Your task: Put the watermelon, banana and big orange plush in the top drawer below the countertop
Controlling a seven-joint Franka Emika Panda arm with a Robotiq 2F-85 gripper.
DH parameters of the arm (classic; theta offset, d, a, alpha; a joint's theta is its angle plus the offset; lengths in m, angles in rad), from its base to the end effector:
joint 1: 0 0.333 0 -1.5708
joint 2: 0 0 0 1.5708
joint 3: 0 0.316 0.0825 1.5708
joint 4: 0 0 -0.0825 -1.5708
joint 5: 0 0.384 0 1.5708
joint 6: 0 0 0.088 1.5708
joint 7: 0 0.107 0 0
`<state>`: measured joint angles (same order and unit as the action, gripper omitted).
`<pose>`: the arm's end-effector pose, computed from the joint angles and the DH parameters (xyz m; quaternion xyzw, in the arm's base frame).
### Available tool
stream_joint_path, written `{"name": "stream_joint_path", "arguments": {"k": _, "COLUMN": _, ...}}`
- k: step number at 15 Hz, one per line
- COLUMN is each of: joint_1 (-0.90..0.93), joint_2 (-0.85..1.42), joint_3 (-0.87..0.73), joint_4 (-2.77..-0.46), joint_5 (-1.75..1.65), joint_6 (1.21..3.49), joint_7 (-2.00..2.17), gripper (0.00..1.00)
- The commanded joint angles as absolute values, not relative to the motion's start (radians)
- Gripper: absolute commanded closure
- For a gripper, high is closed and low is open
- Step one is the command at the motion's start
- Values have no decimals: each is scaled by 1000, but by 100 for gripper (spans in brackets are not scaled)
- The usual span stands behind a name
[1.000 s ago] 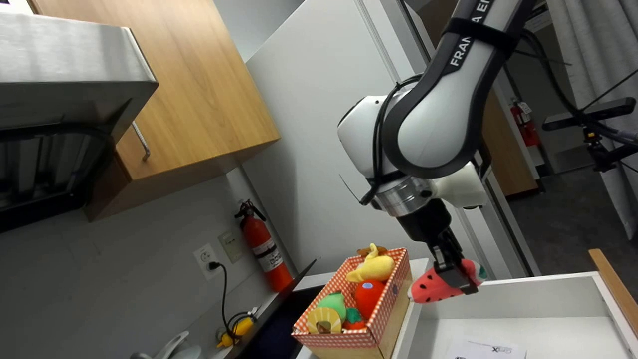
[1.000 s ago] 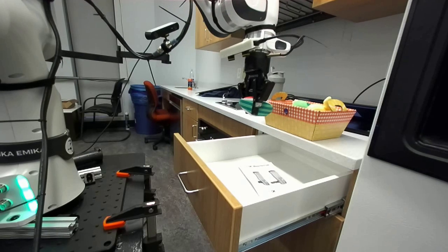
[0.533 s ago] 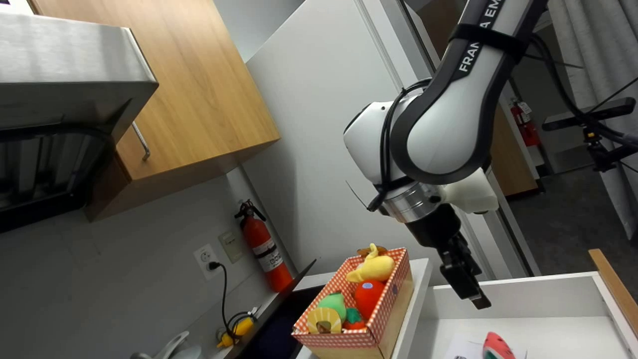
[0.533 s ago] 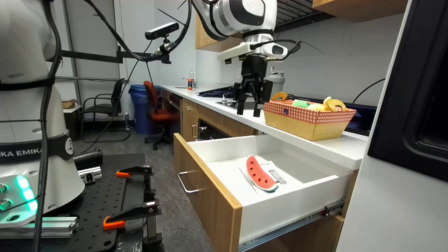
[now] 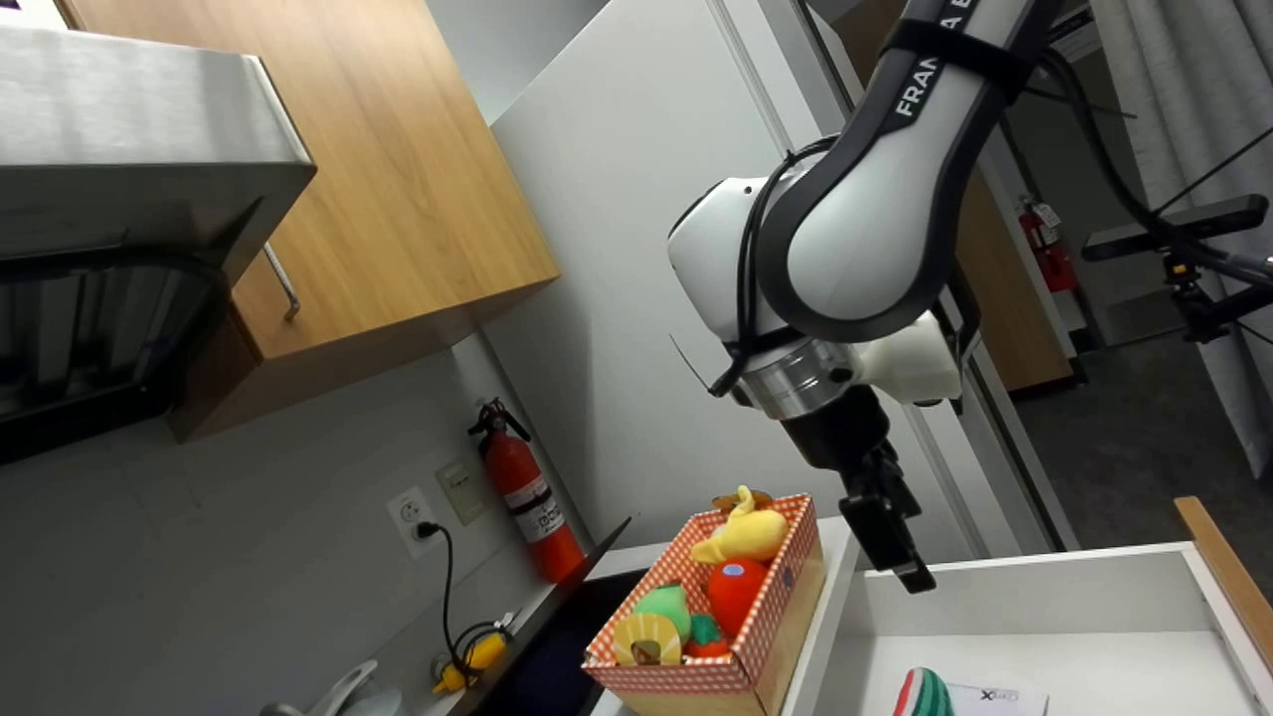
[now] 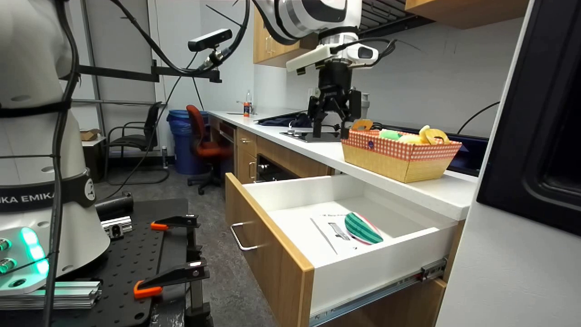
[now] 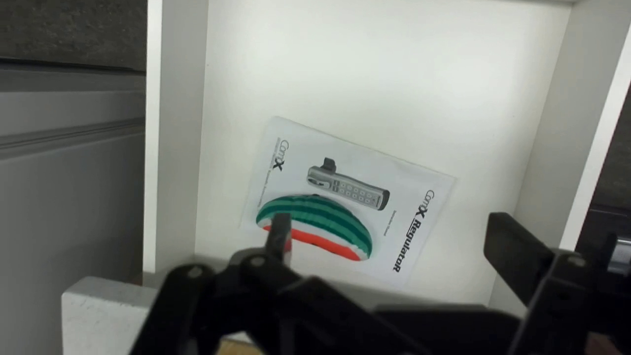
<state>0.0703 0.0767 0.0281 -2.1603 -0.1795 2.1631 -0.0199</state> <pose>0.5377 0.0459 0.3566 0.9905 0.1115 -0.0339 0.0728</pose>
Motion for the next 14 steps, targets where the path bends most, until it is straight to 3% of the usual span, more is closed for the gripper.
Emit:
{"name": "stream_joint_path", "arguments": {"k": 1, "joint_1": 68, "joint_2": 76, "joint_3": 31, "joint_4": -2091, "joint_5": -249, "joint_6": 2160, "joint_7": 17, "gripper": 0}}
{"name": "stream_joint_path", "arguments": {"k": 14, "joint_1": 59, "joint_2": 248, "joint_3": 13, "joint_4": -1773, "joint_5": -277, "joint_6": 2154, "joint_7": 11, "gripper": 0}}
